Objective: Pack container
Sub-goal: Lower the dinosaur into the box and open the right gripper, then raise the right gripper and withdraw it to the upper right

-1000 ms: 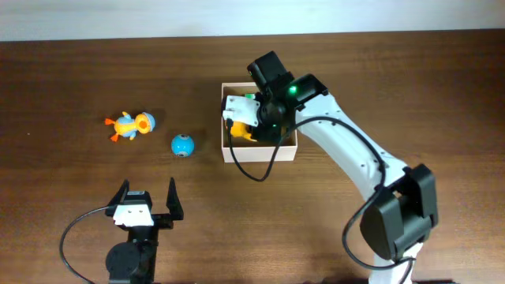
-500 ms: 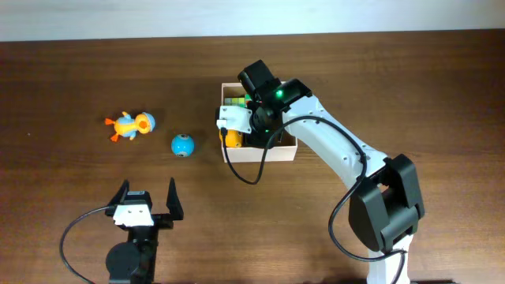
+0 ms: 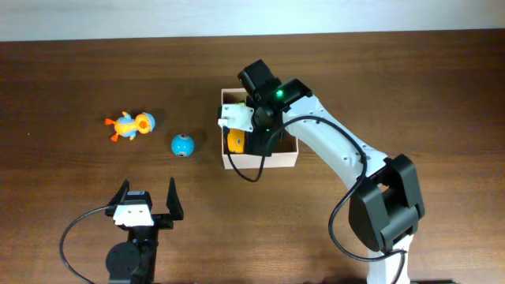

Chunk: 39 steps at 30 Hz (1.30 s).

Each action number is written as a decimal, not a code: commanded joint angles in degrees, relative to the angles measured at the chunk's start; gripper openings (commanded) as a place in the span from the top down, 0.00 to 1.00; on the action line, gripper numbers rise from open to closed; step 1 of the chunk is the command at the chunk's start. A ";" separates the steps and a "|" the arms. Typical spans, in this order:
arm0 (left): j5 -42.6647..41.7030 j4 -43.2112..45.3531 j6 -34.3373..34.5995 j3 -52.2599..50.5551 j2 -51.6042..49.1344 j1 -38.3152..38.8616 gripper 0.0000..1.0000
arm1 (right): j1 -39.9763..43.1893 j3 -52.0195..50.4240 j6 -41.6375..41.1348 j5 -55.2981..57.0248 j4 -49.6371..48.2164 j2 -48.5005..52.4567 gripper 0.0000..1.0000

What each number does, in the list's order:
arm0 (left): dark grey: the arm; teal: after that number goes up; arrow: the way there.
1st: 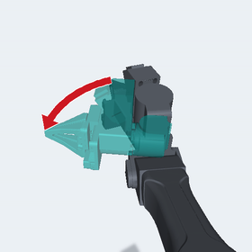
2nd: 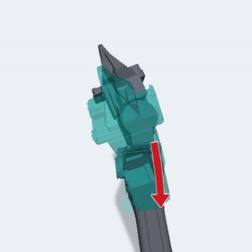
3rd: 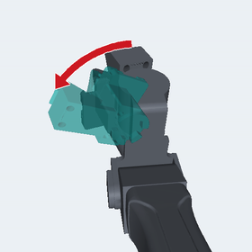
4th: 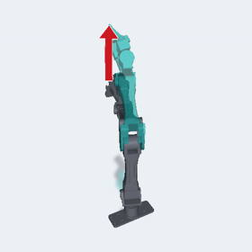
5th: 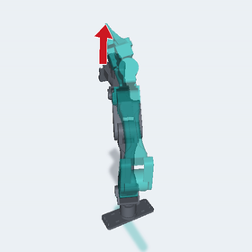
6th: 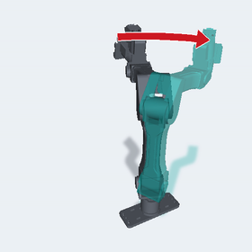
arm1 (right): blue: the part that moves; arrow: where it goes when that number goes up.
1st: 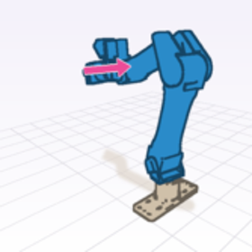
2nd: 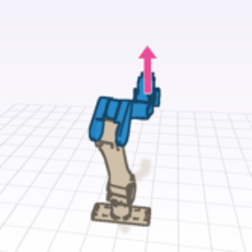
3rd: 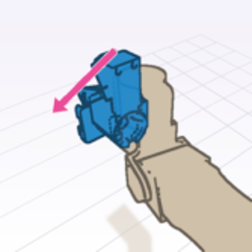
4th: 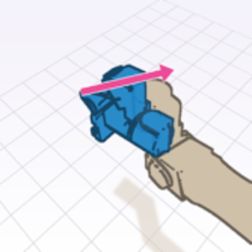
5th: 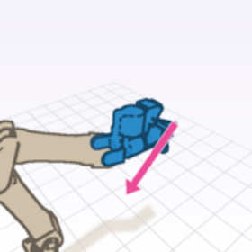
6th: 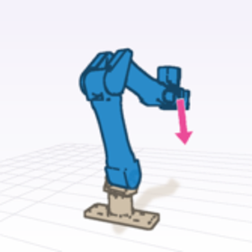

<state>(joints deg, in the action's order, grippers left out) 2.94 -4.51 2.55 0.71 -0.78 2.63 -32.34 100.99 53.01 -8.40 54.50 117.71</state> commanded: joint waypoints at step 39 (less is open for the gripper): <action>-0.61 -0.15 -1.11 -0.13 0.44 0.33 0.01 | 26.23 30.36 -72.91 16.39 24.15 -2.71 0.01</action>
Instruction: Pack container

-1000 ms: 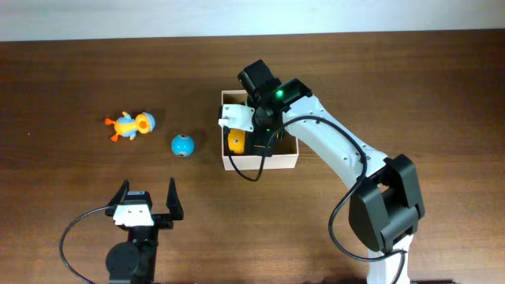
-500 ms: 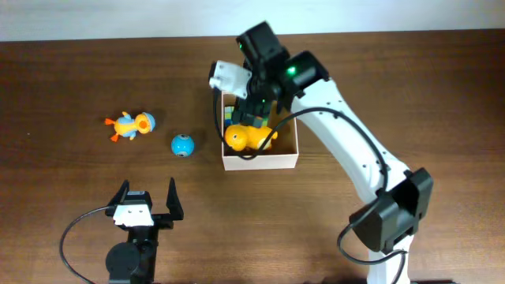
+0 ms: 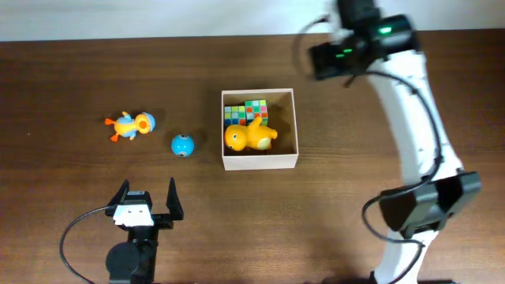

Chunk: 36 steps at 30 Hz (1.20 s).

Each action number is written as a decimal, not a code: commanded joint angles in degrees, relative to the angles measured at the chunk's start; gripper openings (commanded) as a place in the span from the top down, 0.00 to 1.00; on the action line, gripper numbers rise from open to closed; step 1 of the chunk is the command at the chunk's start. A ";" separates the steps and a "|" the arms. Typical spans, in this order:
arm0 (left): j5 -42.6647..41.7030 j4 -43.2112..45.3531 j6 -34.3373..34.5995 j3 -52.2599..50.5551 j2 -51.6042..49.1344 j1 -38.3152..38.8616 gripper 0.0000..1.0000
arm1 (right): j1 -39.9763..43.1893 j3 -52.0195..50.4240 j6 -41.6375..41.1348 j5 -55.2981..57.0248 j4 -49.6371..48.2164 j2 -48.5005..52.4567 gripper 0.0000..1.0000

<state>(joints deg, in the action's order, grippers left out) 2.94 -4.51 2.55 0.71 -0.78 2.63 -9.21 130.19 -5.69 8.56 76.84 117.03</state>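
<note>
The white box [image 3: 260, 162] stands at mid-table. Inside it a multicoloured cube [image 3: 245, 110] lies at the back, and a yellow duck toy [image 3: 249, 136] rests in front of it. An orange and blue duck toy [image 3: 131, 125] and a blue ball [image 3: 182, 145] lie on the table left of the box. My right gripper [image 3: 322, 61] is up at the back, right of the box and apart from it; its jaws are not distinguishable. At the front left my left gripper [image 3: 147, 197] is open and holds nothing.
The brown table [image 3: 63, 173] ends at a pale wall along the back. The right arm's white links run from the front right up to the back. A black cable loops beside the left arm's base.
The right gripper was down in the box over the yellow duck; now it is away at the back right, and the duck lies uncovered in the box. The left arm is unchanged.
</note>
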 commanded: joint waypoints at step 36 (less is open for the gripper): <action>-0.61 -0.15 -1.11 -0.13 0.44 0.33 0.01 | 8.55 1.11 -14.12 -3.41 6.10 -1.92 0.01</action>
